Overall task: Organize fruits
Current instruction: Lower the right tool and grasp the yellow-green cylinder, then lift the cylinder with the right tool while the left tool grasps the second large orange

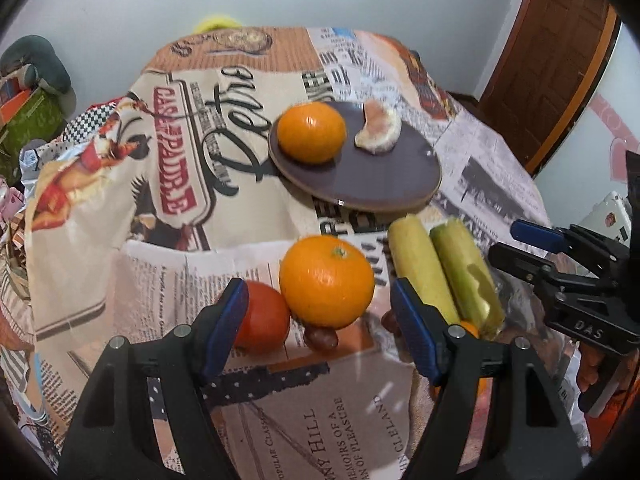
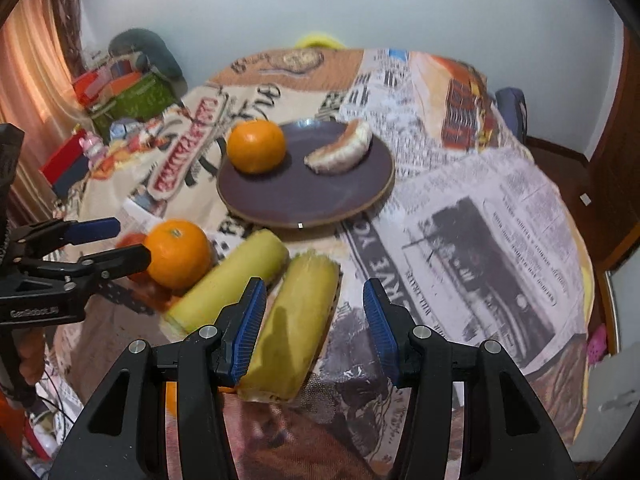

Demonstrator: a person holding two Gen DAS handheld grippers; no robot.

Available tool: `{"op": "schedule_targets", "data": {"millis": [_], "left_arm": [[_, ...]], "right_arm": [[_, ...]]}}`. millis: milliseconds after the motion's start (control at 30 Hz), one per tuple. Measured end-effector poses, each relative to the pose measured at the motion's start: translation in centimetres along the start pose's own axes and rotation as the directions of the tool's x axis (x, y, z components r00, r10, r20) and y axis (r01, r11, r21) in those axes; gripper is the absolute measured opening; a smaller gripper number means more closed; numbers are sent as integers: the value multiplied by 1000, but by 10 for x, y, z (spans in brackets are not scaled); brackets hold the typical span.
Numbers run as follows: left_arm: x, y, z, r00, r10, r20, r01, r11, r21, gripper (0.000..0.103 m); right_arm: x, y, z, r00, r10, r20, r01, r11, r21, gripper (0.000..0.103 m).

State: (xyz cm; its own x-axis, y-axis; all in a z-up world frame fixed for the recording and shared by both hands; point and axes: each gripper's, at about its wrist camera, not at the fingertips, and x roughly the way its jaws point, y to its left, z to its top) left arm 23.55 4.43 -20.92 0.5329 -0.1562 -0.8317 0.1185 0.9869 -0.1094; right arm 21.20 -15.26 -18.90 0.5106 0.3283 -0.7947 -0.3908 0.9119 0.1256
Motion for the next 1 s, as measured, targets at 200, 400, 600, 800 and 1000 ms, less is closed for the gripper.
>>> {"op": "schedule_targets", "data": {"millis": [200, 400, 600, 800, 1000], "left_arm": [[12, -5, 1, 1000, 19, -5, -18, 999, 32, 73], [24, -11, 8, 999, 41, -9, -41, 997, 67, 73], [35, -12, 13, 999, 50, -15, -48, 995, 90, 73], [46, -18, 15, 997, 79, -21, -75, 987, 145, 74], [49, -14, 17, 999, 37, -32, -33, 991, 133, 64]], "right_arm": [[28, 5, -5, 997, 29, -76, -29, 1000, -9, 47], [39, -1, -9, 993, 68, -97, -67, 998, 12, 46], [31, -18, -10, 993, 72, -95, -71, 997, 18, 37], [33, -37, -9, 993, 59, -99, -54, 997, 52, 37], [34, -40, -5, 993, 77, -84, -71, 995, 75, 37]]}}
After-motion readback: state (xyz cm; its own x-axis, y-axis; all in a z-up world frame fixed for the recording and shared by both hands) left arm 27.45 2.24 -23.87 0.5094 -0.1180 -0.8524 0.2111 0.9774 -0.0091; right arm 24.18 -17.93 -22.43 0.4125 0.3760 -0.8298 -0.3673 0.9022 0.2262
